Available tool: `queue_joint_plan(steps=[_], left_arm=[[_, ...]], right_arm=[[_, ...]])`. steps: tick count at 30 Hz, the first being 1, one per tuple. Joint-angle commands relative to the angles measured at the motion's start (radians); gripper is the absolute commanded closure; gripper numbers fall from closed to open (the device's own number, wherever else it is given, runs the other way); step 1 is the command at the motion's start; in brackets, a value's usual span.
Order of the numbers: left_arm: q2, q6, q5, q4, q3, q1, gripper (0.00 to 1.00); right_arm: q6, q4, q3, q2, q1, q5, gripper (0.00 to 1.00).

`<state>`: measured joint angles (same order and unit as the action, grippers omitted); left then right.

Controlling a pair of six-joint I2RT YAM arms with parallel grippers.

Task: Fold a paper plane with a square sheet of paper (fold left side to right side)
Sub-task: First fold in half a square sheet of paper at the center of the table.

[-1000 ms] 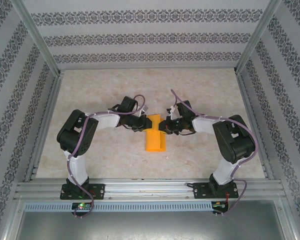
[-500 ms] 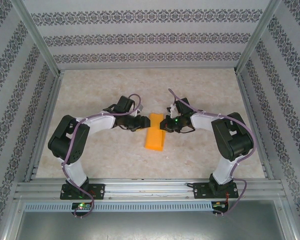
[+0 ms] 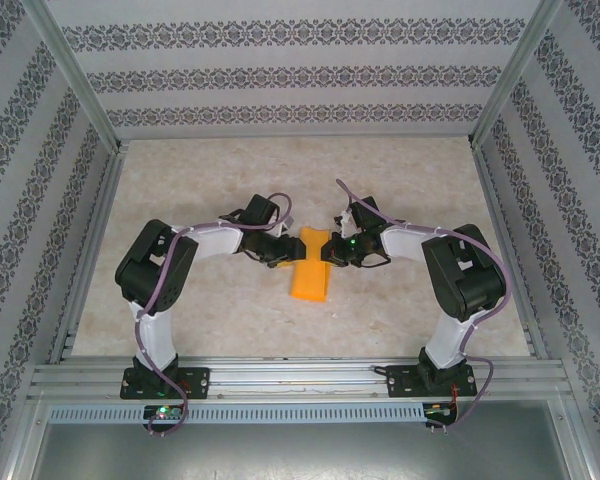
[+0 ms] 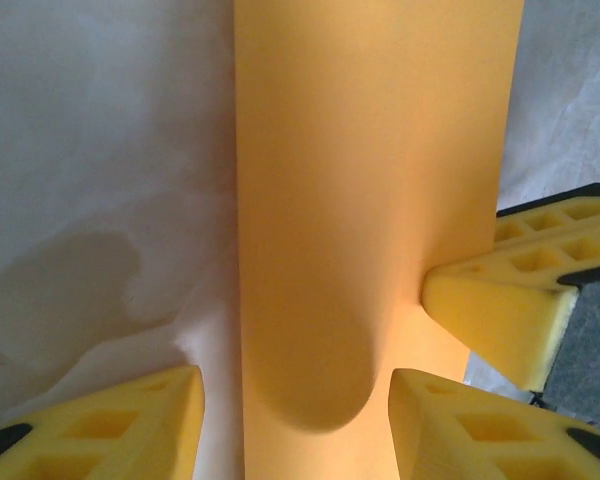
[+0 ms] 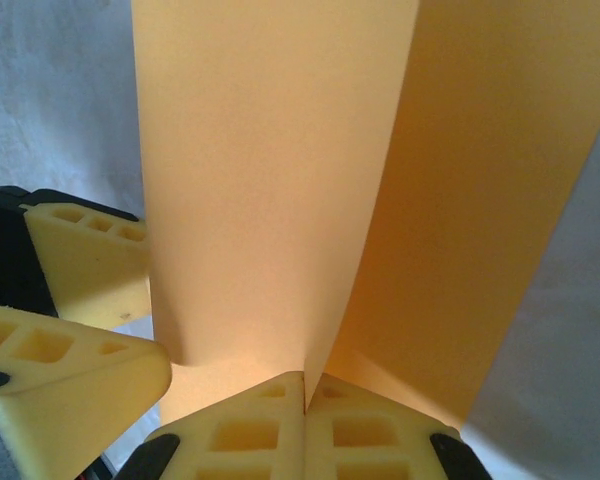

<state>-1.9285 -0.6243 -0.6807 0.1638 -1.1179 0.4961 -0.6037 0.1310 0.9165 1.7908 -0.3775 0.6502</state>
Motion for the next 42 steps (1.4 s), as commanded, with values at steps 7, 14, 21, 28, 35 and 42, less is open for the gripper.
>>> queue_joint_plan(steps=[7, 14, 21, 28, 35, 42], left_arm=[[-0.065, 0.029, 0.04, 0.148, -0.07, 0.041, 0.63], [-0.067, 0.008, 0.097, 0.201, -0.053, 0.07, 0.66], [-0.075, -0.031, 0.132, 0.246, -0.055, 0.111, 0.66], [-0.101, -0.088, 0.165, 0.284, -0.07, 0.152, 0.64], [-0.119, -0.155, 0.186, 0.295, -0.079, 0.197, 0.62], [-0.119, -0.165, 0.18, 0.296, -0.077, 0.218, 0.61]], right_arm=[[0.019, 0.036, 0.008, 0.0, -0.004, -0.035, 0.86], [0.019, 0.063, -0.023, -0.081, 0.031, -0.084, 0.66], [0.024, 0.095, -0.087, -0.193, 0.103, -0.156, 0.6], [0.031, 0.105, -0.133, -0.252, 0.141, -0.178, 0.6], [0.033, 0.107, -0.142, -0.258, 0.143, -0.178, 0.59], [0.041, 0.108, -0.14, -0.248, 0.143, -0.171, 0.59]])
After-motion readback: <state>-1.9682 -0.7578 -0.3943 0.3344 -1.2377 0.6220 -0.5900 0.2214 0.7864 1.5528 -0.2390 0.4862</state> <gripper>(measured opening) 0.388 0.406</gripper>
